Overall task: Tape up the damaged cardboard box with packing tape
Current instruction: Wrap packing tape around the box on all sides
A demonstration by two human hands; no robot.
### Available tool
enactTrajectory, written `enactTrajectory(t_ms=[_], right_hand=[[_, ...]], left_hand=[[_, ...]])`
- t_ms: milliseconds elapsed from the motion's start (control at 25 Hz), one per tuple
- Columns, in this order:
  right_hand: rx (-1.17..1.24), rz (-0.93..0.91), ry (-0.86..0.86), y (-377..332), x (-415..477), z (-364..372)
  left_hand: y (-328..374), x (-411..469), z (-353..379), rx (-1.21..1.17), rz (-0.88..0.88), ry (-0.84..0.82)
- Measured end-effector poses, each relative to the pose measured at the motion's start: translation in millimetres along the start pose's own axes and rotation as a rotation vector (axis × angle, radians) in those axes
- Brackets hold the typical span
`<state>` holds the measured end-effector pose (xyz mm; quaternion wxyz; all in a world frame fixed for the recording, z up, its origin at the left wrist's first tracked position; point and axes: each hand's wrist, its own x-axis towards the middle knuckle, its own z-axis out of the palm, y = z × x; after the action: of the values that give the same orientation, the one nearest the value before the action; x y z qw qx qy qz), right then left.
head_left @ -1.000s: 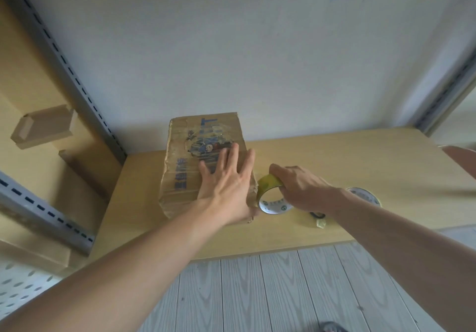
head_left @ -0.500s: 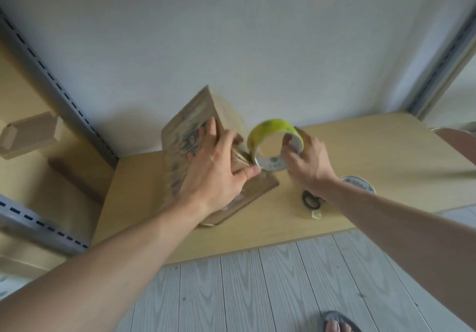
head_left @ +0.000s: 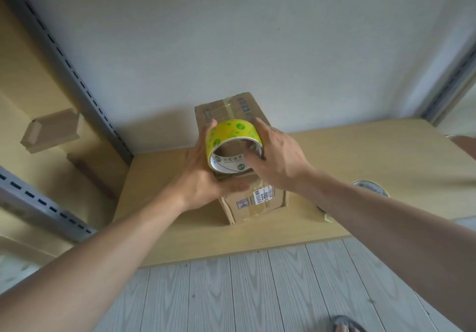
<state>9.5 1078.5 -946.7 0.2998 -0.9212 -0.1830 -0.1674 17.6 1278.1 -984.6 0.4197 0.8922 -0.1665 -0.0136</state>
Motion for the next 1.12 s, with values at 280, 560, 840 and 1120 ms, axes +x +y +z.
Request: enactTrajectory(t_ms=[280,560,840,1120], right_hand=[[-0.061,0.019,-0.245,19,10,-63],[-0.296,0.137,-0.268,71,-7,-111],[-0.316,0.137,-0.303,100,-15,-98],[-0.318,0.209,-0.336,105,-21,-75]], left_hand=[[7,8,-3,0.397,0.087,-0.135],[10,1,-8,0.371,0.031,-0.182],[6,2,-8,0.35,0.076,-0.169],[2,0,-8,0.33,0.098,-0.154]])
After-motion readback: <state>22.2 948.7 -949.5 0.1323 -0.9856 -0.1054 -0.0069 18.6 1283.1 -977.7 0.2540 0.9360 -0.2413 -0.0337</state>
